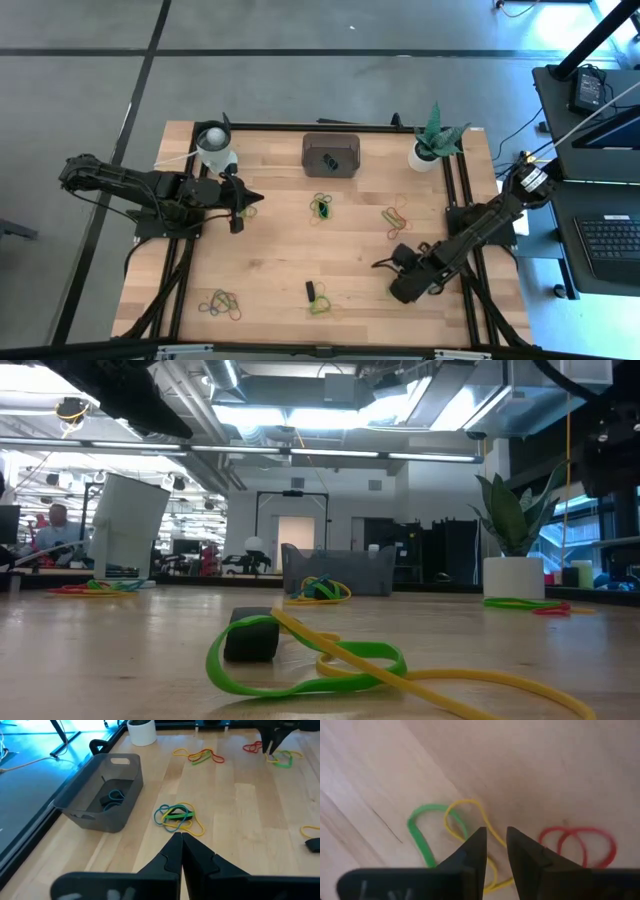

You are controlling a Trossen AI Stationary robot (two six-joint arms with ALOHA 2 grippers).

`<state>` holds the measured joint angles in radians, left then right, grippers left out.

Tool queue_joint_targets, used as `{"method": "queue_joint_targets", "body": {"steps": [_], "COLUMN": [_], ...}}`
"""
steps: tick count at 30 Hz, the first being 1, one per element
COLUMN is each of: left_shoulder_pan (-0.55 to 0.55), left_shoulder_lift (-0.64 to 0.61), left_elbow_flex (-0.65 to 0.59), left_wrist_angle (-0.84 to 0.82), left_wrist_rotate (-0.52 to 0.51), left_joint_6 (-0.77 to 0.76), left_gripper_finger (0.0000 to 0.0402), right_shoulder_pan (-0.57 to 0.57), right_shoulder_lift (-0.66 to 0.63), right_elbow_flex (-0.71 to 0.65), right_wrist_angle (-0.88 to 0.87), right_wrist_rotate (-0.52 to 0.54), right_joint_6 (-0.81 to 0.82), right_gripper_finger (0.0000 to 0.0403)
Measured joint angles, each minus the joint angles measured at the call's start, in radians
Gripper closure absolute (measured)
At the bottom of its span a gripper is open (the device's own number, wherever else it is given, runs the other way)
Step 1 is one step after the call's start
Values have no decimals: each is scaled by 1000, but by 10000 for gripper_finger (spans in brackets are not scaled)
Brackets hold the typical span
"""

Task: Pick and place rubber bands into bin
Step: Put the yellow rubber band into the bin

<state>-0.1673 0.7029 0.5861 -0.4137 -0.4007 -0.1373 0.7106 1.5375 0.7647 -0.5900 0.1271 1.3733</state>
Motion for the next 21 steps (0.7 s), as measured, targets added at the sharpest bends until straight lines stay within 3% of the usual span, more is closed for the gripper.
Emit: {"method": "queue_joint_targets", "body": {"steps": [12, 21], "left_shoulder_pan": [0, 0], "left_shoulder_lift": [0, 0], "left_elbow_flex": [0, 0], "left_wrist_angle": [30, 52], "left_wrist_rotate": [2, 2], "left_joint_6": [-36, -63], "left_gripper_finger": [400, 400], "right_shoulder_pan": [-13, -13], "right_shoulder_lift": [1, 14], "right_elbow_flex": [0, 0], "right_wrist_angle": [-16, 30], "right_wrist_rotate": [-24, -16], "right_joint_6": [-473, -568], "right_gripper_finger": [328, 328]}}
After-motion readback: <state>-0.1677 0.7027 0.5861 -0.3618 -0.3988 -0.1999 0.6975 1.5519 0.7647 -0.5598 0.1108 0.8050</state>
